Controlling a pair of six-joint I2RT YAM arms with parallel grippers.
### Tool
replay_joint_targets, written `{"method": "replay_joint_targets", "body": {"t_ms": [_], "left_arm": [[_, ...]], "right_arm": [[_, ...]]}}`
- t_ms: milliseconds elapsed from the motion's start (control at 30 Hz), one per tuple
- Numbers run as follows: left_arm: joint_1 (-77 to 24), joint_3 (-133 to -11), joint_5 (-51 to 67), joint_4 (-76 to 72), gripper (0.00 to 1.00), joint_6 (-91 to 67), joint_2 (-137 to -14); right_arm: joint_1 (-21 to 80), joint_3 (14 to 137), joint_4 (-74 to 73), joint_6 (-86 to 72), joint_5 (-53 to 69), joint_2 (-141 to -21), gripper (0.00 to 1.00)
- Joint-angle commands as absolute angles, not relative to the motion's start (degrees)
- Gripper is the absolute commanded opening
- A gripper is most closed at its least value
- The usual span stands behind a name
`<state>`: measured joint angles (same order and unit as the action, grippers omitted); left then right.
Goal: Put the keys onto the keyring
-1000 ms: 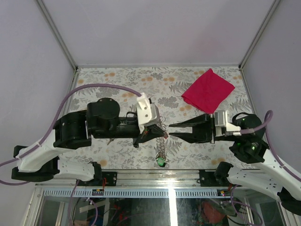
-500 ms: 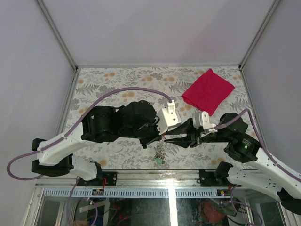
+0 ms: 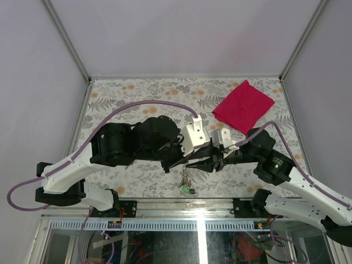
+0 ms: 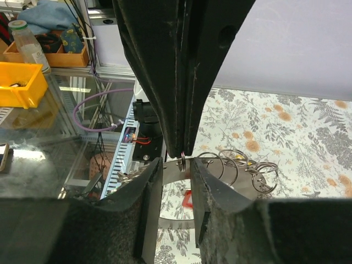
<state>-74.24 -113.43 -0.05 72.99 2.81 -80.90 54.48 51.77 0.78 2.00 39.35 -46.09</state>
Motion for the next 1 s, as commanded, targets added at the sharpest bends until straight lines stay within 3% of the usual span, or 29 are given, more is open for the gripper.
{"method": "replay_joint_targets", "body": {"t_ms": [0, 67, 233, 333, 467, 767, 967], "left_arm": [[-74.4, -115.1, 0.1, 71.2, 0.0, 3.9, -80.0], [-74.4, -115.0, 0.0, 71.2, 0.0, 4.1, -80.0], [-74.4, -114.8, 0.0, 71.0, 0.0, 4.3, -79.8], [-74.4, -113.6, -0.3, 69.2, 0.02, 4.4, -78.4], [-74.4, -109.0, -0.4, 61.1, 0.17, 4.3, -73.4], [-74.4, -91.8, 1.7, 32.5, 0.23, 2.2, -56.2], [-74.4, -87.4, 5.9, 24.8, 0.26, 2.6, -52.6]], "right_arm": [[54.8, 52.6, 4.9, 1.5, 42.4, -47.0, 0.26], [54.8, 52.8, 5.6, 1.1, 43.3, -47.4, 0.11], [54.8, 54.5, 4.8, 0.1, 44.4, -48.6, 0.0], [54.8, 55.3, 4.6, -0.6, 43.7, -49.0, 0.0], [54.8, 51.1, 12.7, -1.6, 42.0, -45.9, 0.0], [54.8, 40.7, 45.3, -8.8, 38.0, -40.9, 0.0], [54.8, 39.4, 62.5, -16.2, 37.7, -43.8, 0.0]]}}
